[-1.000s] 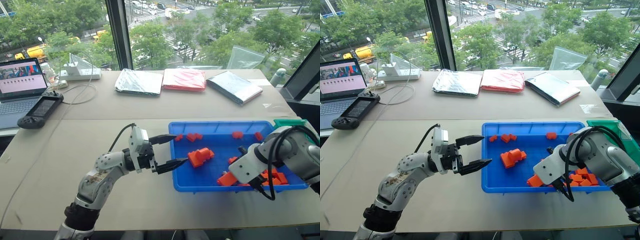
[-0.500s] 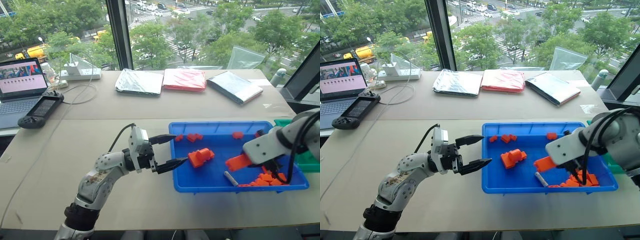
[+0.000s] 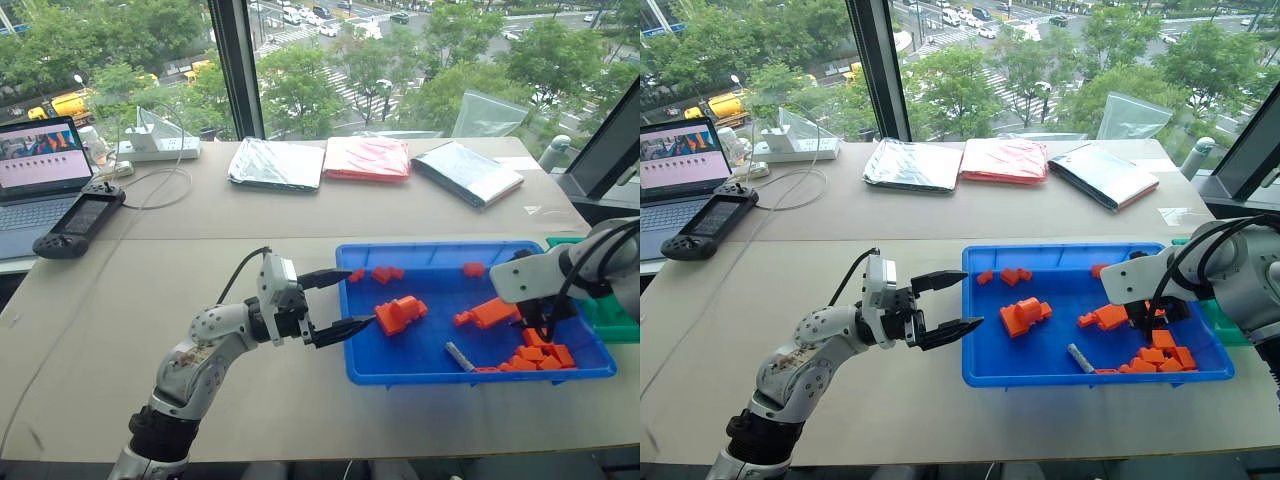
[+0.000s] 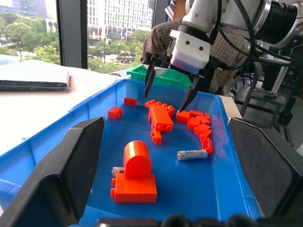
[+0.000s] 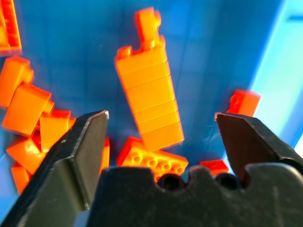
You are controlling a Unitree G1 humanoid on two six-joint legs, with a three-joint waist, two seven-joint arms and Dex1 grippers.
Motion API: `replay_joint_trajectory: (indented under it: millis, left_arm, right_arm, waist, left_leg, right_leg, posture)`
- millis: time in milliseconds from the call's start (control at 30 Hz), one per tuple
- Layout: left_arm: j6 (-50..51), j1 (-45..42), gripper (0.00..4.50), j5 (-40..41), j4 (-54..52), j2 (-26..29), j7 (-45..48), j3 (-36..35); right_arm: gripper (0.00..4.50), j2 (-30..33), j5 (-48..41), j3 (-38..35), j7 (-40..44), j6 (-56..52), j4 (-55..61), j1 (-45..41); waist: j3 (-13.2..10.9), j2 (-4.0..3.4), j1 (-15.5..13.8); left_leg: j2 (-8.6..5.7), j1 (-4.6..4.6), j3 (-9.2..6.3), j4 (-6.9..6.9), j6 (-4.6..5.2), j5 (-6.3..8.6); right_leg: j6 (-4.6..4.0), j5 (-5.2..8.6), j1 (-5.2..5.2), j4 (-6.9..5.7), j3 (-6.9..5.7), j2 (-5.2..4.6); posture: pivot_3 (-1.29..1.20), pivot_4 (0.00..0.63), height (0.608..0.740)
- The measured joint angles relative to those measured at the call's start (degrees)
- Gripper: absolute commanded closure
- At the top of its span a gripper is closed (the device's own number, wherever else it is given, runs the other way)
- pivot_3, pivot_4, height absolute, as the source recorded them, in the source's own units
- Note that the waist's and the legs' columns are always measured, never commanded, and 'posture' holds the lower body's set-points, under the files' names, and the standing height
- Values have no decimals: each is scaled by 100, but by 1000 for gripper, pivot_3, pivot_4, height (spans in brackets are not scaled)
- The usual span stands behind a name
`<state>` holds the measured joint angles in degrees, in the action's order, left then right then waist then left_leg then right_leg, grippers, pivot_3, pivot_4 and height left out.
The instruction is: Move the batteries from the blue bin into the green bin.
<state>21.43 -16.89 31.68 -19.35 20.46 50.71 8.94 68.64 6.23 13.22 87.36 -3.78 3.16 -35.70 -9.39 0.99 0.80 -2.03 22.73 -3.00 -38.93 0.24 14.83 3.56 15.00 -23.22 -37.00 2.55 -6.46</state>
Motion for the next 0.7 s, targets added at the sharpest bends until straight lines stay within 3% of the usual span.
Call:
replay_joint_trajectory:
  millis: [167, 533, 700]
  left_arm:
    - [0, -1, 0, -3, 0, -39, -2, 14]
    - [-9, 6, 0, -14, 1, -33, -1, 12]
    - [-21, 26, 0, -82, 1, -35, -3, 18]
  right_arm:
    - [132, -268, -777, -106, 121, -313, 817, 83]
    - [132, -223, -490, 151, -33, -1370, 1005, 333]
    - [132, -305, -664, 150, -210, -2673, 1482, 373]
  waist:
    - [-1, 2, -41]
    - [-1, 2, -70]
    - [-1, 2, -71]
  left_leg:
    - [-2, 0, -8, -4, 0, 0]
    - [-5, 3, -4, -8, 0, 0]
    - [-4, 3, -5, -8, 0, 0]
  right_leg:
    - [1, 0, 6, 0, -7, -6]
    - [3, -2, 2, 0, -5, -3]
    - [3, -2, 2, -1, -5, -2]
  posture:
    - [0, 150, 740]
    - [0, 150, 740]
    - [0, 150, 740]
